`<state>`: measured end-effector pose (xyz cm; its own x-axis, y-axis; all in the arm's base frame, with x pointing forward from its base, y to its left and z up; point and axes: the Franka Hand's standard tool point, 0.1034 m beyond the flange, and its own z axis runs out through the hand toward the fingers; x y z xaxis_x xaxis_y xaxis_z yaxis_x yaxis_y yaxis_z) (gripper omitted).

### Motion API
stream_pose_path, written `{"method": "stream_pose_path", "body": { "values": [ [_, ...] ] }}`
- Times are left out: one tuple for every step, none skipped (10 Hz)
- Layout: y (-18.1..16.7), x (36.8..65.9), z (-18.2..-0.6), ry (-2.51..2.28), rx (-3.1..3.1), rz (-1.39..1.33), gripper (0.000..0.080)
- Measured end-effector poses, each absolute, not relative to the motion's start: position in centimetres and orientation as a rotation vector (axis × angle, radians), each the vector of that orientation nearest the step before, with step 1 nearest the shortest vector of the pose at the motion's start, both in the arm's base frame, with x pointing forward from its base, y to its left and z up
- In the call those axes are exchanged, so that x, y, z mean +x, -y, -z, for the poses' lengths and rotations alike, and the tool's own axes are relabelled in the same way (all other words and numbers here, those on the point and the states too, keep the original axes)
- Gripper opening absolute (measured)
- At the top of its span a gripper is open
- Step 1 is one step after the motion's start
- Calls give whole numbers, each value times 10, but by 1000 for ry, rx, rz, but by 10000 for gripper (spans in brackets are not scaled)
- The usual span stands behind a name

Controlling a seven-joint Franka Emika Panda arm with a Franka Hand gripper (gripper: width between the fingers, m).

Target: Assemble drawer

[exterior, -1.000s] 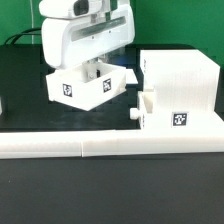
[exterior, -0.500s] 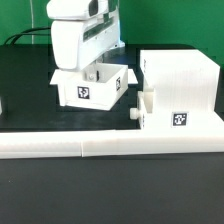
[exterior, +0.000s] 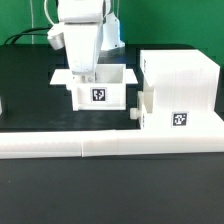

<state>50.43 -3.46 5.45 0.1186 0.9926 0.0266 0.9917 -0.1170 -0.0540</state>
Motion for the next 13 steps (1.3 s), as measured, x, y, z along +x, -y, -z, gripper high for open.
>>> {"method": "stream_pose_path", "body": {
  "values": [
    [35, 504, -54, 2061, -2293, -25, 44],
    [37, 506, -53, 2091, -2261, -28, 44],
    [37, 513, -52, 2118, -2233, -36, 44],
    [36, 519, -54, 2154, -2214, -38, 44],
    [36, 520, -54, 2160, -2212, -39, 44],
    [36, 519, -53, 2156, -2213, -41, 44],
    [37, 519, -53, 2155, -2213, -42, 44],
    [36, 519, -53, 2156, -2212, -42, 44],
    [35, 522, -54, 2162, -2211, -37, 44],
    [30, 527, -57, 2175, -2206, -26, 44],
    [27, 531, -59, 2175, -2210, -18, 44],
    [23, 536, -61, 2172, -2220, -8, 44],
    [19, 540, -63, 2170, -2227, 2, 44]
  ]
}}
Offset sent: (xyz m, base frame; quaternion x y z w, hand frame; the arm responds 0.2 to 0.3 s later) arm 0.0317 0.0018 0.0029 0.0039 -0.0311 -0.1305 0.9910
